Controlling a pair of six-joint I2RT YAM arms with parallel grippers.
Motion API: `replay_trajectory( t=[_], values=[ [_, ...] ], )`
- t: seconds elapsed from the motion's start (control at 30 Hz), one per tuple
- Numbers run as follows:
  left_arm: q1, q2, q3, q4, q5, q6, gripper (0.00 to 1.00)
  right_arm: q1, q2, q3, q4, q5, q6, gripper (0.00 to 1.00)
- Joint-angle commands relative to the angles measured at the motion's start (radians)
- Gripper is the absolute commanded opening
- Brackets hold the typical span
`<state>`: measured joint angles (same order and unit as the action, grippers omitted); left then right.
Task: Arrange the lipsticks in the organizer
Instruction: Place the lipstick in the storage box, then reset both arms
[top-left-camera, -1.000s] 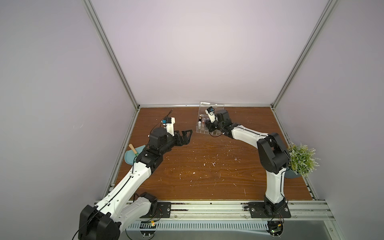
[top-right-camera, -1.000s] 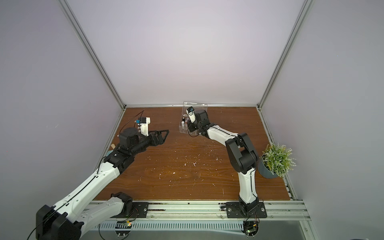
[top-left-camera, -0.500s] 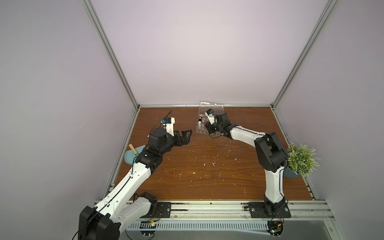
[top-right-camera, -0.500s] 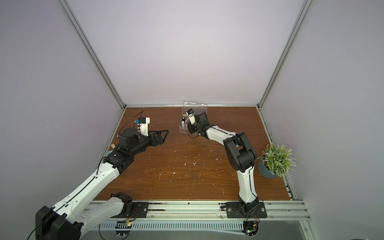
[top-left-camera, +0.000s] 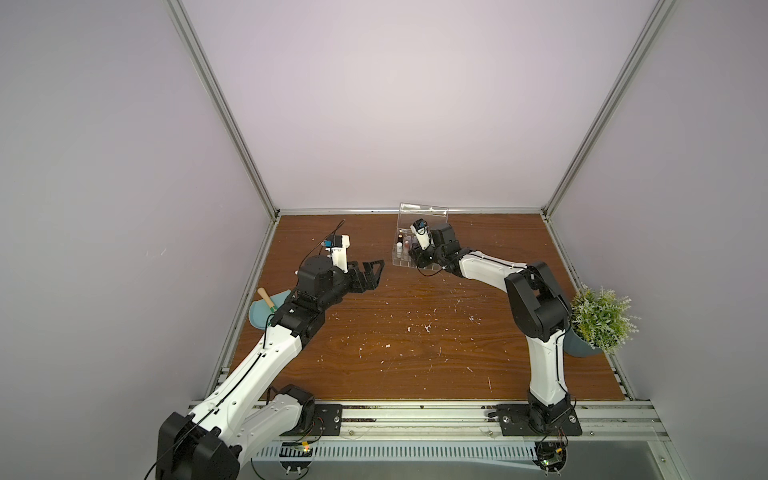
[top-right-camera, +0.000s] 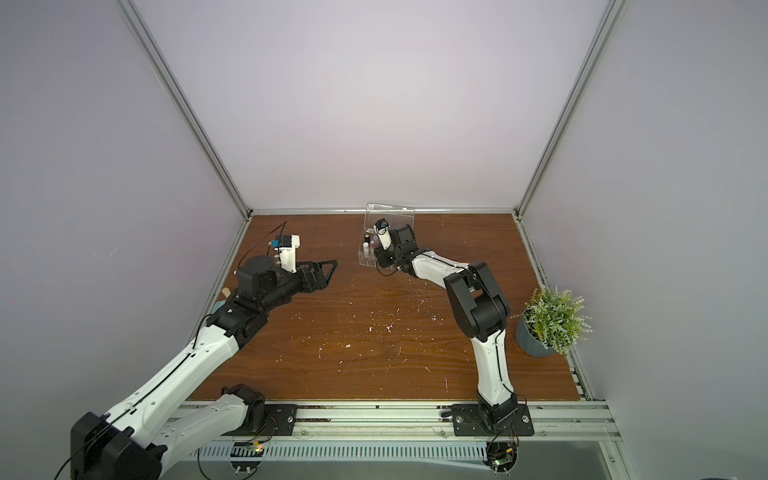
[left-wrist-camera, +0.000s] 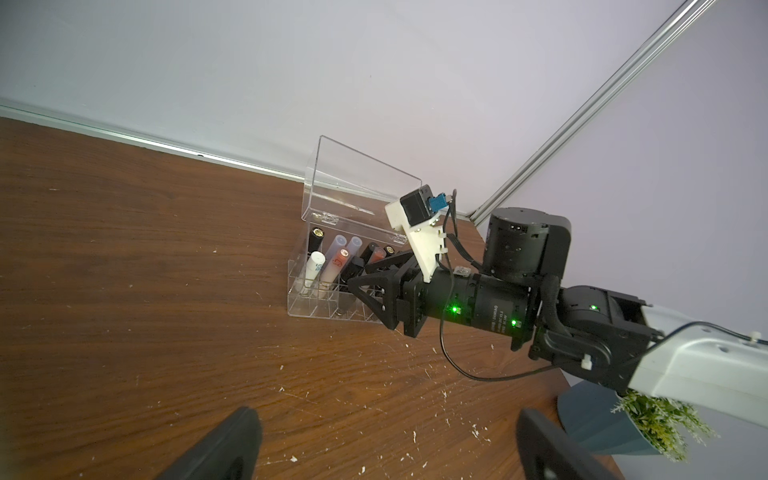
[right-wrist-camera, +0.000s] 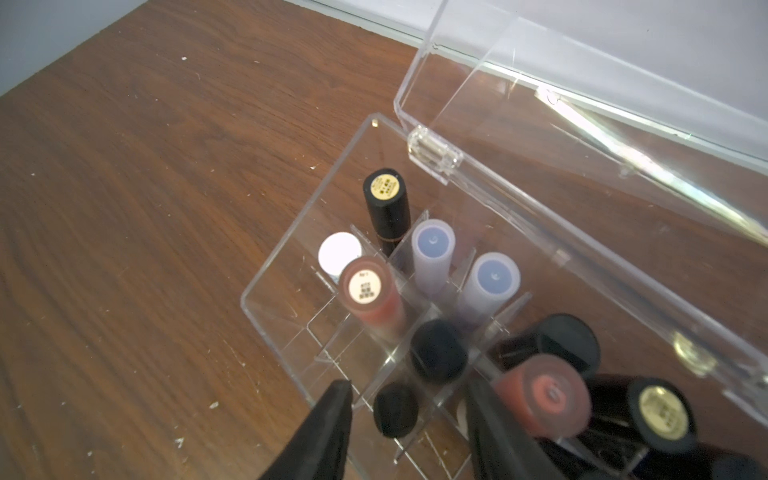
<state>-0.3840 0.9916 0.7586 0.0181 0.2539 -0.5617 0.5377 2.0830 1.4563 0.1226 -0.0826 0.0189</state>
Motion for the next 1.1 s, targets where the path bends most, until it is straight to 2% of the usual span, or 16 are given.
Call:
replay_trajectory(
  t=[0.0,0.1,0.2,0.3,0.4,0.47,0.57,0.63,0.7,0.77,0.9,1.0,1.07],
  values=[
    [0.01,-0.002,-0.017,0.007,-0.032,0.028,1.0,-0.001,-0.096,-0.013,-0.012,-0.004,0.006,0.57],
    [0.01,0.023,-0.032,0.036,-0.083,0.051,1.0,0.001,-0.207,-0.082,0.002,0.004,0.021,0.66],
    [0.011,0.038,-0.061,0.083,-0.186,0.087,1.0,0.0,-0.351,-0.179,0.023,0.033,0.037,0.75],
    [0.016,0.043,-0.085,0.141,-0.266,0.125,1.0,0.0,-0.509,-0.292,0.034,0.08,0.053,0.75],
    [0.026,0.056,-0.101,0.19,-0.335,0.164,1.0,-0.006,-0.653,-0.409,0.049,0.149,0.083,0.8],
    [0.034,0.07,-0.121,0.227,-0.433,0.198,1.0,-0.025,-0.715,-0.443,0.007,0.176,0.093,0.81],
    [0.057,0.078,-0.19,0.324,-0.673,0.252,1.0,-0.072,-0.776,-0.491,-0.035,0.217,0.096,0.83],
    [0.093,0.064,-0.29,0.478,-0.75,0.305,1.0,-0.123,-0.828,-0.553,-0.018,0.254,0.101,0.85],
    [0.134,0.055,-0.387,0.626,-0.762,0.35,1.0,-0.171,-0.868,-0.617,0.014,0.3,0.111,0.91],
    [0.167,0.083,-0.464,0.742,-0.767,0.411,1.0,-0.231,-0.905,-0.702,0.079,0.292,0.08,0.95],
    [0.181,0.227,-0.593,1.06,-0.837,0.599,1.0,-0.292,-0.946,-0.997,0.476,0.367,-0.021,0.99],
    [0.232,0.338,-0.663,1.302,-0.808,0.621,1.0,-0.366,-0.878,-1.106,0.69,0.323,0.006,0.99],
    [0.258,0.335,-0.667,1.301,-0.748,0.62,1.0,-0.409,-0.797,-1.103,0.719,0.298,0.026,0.99]
  ],
)
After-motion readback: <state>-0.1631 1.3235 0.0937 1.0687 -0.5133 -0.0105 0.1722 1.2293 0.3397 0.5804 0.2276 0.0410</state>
